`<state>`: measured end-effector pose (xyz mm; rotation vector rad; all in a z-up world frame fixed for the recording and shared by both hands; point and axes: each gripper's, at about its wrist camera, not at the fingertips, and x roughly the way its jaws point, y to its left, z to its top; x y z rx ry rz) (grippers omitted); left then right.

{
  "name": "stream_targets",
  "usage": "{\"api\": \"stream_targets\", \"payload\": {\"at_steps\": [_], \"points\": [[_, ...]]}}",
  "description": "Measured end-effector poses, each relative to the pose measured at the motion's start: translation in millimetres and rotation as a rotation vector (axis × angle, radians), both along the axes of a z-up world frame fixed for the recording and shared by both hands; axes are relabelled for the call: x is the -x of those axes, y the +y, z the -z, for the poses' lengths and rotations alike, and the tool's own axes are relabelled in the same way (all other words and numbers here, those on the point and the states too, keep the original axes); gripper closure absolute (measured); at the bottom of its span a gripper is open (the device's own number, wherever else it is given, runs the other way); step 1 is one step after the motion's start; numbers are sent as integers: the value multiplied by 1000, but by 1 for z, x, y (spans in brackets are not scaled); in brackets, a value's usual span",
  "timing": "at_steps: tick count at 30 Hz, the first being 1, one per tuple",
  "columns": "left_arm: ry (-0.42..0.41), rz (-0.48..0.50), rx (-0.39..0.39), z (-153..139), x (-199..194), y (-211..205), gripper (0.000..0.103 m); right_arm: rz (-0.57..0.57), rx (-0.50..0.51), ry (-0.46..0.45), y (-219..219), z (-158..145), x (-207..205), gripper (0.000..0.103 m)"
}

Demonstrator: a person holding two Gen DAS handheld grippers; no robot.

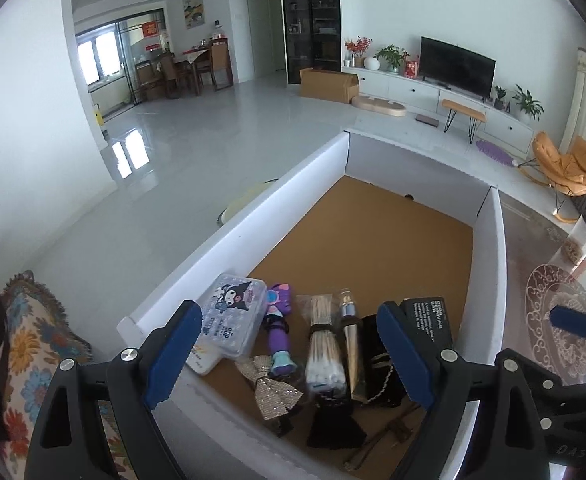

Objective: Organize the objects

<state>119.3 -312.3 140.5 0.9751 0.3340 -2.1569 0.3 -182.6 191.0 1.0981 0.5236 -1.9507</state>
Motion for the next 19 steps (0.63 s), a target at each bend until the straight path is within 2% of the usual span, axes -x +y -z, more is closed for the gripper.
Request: {"api": "stream_targets", "payload": {"at_steps": [8,19], "points": [[8,-4,16,-3,-3,2,14,-6,-11,20,-5,-1,0,17],[78,-7,58,-13,-13,9,10,-10,-10,19,-7,3,2,17]]}}
